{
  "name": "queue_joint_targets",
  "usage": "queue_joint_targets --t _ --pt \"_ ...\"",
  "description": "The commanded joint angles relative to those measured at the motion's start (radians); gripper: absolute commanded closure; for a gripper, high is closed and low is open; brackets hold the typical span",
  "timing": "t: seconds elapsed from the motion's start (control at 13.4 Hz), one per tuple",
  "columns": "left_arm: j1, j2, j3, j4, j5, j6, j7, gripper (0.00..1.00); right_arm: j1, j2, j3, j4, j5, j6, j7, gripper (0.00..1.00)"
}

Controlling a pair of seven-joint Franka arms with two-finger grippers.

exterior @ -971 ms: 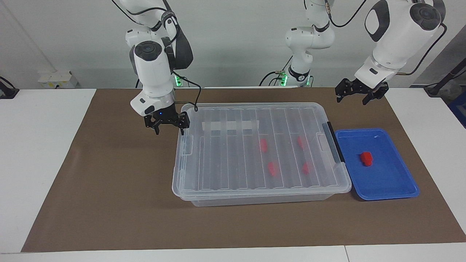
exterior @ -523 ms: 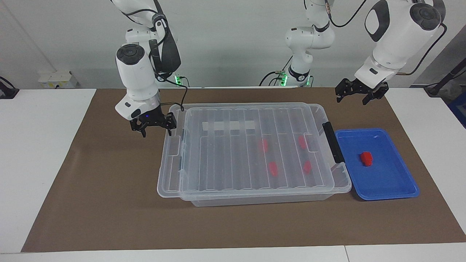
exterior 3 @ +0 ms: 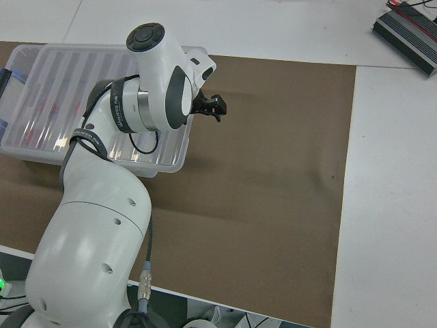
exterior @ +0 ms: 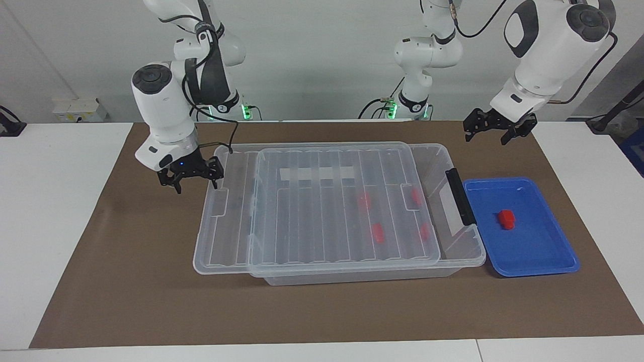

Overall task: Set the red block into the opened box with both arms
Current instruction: 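Slide the clear lid away from the blue tray with the right gripper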

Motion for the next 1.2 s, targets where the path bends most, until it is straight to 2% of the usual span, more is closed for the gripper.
queue_joint_targets --t 0.0,0.67,1.12 --pt "0.004 -0.017 -0.003 -0.013 0.015 0.008 -0.003 0.0 -0.055 -0.023 0.006 -0.026 -0.012 -0.004 -0.107 0.0" --pt "0.004 -0.017 -0.003 -0.013 0.015 0.009 -0.003 0.0 -0.174 -0.021 0.007 -0.024 -0.012 0.003 -0.366 0.0" --pt "0.004 -0.017 -0.003 -0.013 0.015 0.009 -0.003 0.0 -0.184 -0.015 0.006 -0.015 -0.007 -0.003 -0.374 0.0"
